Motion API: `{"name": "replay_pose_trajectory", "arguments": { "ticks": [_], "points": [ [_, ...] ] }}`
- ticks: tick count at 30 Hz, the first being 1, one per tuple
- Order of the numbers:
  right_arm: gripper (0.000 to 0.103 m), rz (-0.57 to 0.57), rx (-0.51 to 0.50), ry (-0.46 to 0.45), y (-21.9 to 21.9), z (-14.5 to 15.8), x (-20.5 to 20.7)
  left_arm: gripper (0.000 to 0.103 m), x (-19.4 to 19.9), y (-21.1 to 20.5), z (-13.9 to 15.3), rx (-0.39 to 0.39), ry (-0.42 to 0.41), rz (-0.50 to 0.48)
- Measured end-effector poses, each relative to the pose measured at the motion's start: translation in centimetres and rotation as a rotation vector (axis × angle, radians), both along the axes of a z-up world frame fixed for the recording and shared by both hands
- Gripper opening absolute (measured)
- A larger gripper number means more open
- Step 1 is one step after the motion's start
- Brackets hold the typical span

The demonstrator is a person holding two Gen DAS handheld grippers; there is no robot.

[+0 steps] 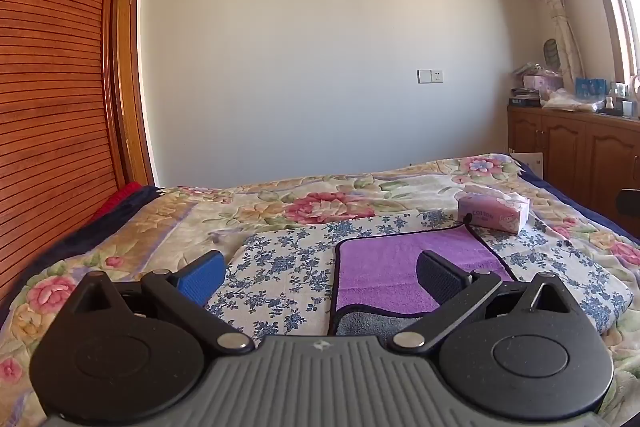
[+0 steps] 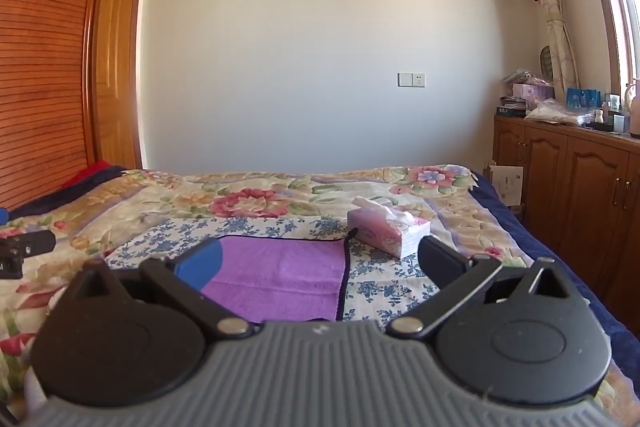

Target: Fold towel

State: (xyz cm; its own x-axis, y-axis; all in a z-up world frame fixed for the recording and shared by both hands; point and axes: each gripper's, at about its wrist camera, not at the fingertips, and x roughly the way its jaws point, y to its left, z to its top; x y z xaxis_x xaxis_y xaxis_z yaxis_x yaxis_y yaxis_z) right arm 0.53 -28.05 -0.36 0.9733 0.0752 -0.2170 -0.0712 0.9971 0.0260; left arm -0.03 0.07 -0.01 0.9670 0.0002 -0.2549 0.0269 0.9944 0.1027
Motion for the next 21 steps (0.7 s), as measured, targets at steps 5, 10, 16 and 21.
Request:
{"name": "replay_pose_trajectory", "arguments": {
  "ticks": [5,10,16,21],
  "points": [
    [0.103,-0.001,0.001,-0.001,0.04,0.00,-0.03,0.103,-0.01,-0.03,0.00,0.001,0.000,0.001],
    [0.103,-0.001,0.002,-0.001,0.04,0.00,-0.04,0.103,0.00,-0.04,0.00,0.002,-0.001,0.001],
    [0.103,-0.002,0.002,-0.002,0.03,0.01,-0.04,0.103,0.00,-0.06,0.00,0.004,0.000,0.001],
    [0.103,-0.002,0.003,-0.003,0.02,0.00,-0.04,0.103,0.02,-0.06,-0.15,0.004,0.001,0.002]
  ]
}}
